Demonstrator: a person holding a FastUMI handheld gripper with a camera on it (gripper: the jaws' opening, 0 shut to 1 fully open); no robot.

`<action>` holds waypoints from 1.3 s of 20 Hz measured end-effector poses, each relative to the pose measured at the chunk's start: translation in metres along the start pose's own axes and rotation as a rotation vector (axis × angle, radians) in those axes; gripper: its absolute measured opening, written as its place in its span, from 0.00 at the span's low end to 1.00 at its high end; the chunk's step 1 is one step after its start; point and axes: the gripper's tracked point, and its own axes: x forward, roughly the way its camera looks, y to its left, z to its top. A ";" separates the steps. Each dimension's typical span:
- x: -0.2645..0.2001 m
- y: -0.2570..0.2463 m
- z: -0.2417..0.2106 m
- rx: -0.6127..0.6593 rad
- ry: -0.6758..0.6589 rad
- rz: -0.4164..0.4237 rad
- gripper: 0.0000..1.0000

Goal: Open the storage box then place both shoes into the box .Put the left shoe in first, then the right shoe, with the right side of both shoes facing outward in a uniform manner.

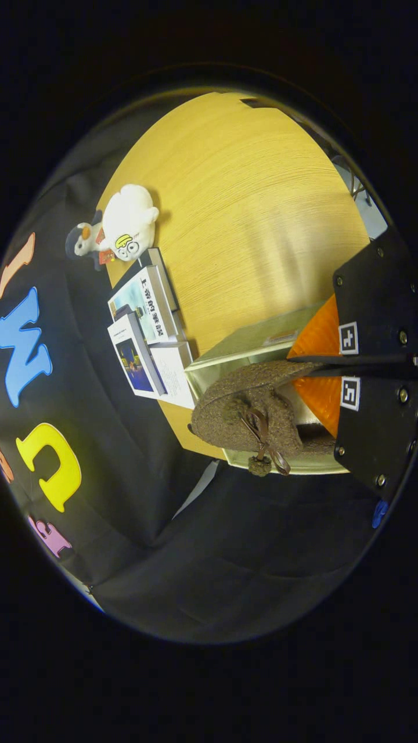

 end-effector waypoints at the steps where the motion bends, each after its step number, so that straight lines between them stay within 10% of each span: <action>1: 0.000 0.007 0.002 0.007 -0.013 0.031 0.09; 2: -0.001 0.017 0.006 0.018 -0.035 0.058 0.20; 5: -0.013 0.023 0.020 -0.033 -0.082 0.074 1.00; 14: -0.102 0.022 0.085 -0.272 -0.328 0.104 0.97; 26: -0.228 -0.074 0.155 -0.471 -0.623 -0.120 0.97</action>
